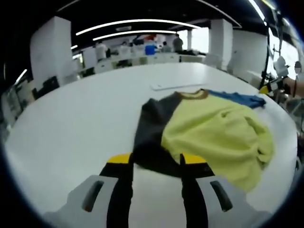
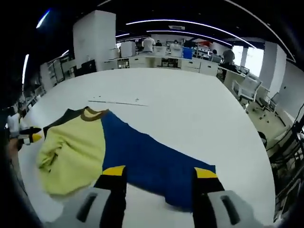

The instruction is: Fold the garment on the visible template until the final outline fits inside the template.

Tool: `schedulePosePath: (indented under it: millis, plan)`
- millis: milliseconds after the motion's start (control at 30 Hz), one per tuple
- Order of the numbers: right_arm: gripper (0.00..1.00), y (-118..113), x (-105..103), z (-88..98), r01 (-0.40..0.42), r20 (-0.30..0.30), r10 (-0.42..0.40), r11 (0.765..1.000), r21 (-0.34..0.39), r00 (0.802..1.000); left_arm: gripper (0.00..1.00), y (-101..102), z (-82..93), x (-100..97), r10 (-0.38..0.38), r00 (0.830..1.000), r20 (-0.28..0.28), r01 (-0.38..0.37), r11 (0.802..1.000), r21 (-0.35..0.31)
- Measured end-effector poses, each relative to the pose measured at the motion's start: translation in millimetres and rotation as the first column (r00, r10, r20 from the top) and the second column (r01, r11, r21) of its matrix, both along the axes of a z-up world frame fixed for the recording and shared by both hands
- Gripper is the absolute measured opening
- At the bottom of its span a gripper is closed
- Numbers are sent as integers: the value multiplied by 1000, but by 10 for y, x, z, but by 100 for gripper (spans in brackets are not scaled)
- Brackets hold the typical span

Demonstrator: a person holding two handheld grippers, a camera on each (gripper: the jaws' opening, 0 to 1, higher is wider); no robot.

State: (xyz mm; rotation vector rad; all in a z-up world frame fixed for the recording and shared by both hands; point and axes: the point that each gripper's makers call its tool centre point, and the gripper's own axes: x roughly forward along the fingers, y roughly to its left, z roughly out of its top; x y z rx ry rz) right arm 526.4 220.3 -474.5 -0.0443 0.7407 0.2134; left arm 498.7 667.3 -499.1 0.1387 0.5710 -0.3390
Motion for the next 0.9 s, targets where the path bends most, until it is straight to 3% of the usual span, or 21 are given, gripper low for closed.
schedulePosePath:
  millis: [200, 433, 600, 900]
  plan:
    - [62, 489, -260, 1, -86, -27, 88, 994, 71, 996, 33, -62, -58, -65, -42, 999, -5, 43, 999, 27]
    - [62, 981, -560, -48, -156, -52, 164, 978, 140, 985, 31, -146, -115, -84, -110, 994, -10, 110, 990, 92]
    - [61, 1285, -787, -117, -211, -69, 222, 967, 146, 973, 29, -154, -188, -93, -136, 990, -23, 138, 984, 114]
    - [58, 1738, -1113, -205, -234, -89, 256, 951, 201, 963, 26, -134, -280, -147, -159, 986, -45, 164, 976, 145]
